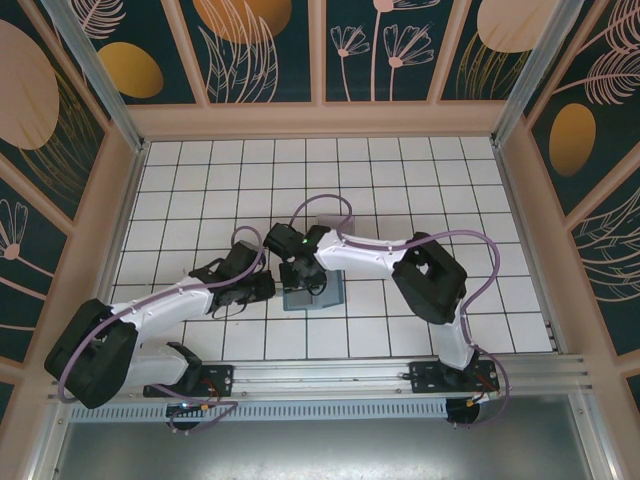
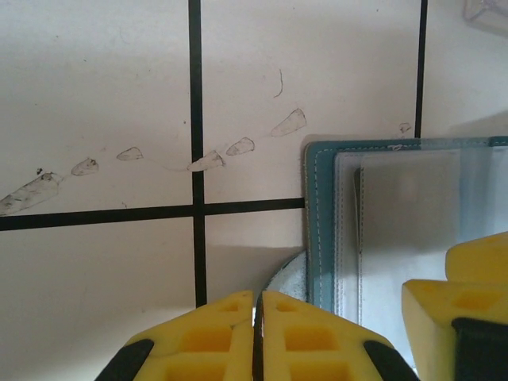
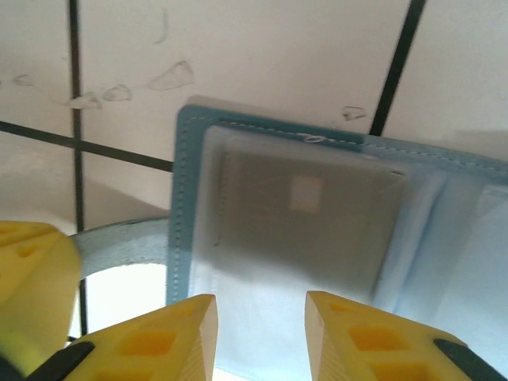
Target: Take the credit cards out of the card holder
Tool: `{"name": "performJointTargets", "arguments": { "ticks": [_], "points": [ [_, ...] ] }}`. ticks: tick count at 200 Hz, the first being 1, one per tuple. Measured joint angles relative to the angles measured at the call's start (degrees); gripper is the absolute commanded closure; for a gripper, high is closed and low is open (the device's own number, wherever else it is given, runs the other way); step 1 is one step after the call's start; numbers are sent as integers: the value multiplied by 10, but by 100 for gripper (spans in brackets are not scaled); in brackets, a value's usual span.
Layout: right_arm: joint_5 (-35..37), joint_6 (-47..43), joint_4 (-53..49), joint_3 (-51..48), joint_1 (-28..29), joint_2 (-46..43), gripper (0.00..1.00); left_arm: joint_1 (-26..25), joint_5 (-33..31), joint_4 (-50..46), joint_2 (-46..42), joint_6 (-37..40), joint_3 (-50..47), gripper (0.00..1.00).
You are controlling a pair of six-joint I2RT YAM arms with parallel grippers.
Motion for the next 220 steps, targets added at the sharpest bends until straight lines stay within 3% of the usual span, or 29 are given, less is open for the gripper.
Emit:
{"name": "performJointTargets", "arguments": {
  "ticks": [54,117,155,196,220],
  "points": [
    [5,0,-18,17,1,26,53,15,38,48,-8,-14,-34,91],
    [24,0,-38,34,5,47,56,23,59,70,-8,-16,-46,91],
    [37,-1,-45,35,6,47,65,24,60,69,-8,-16,-46,91],
    [41,-6,-45,35,6,47,85,25,57,67,-8,-16,-46,91],
    [41,-7,-42,35,6,45,87,24,43,48,-8,-14,-37,89]
  ]
}}
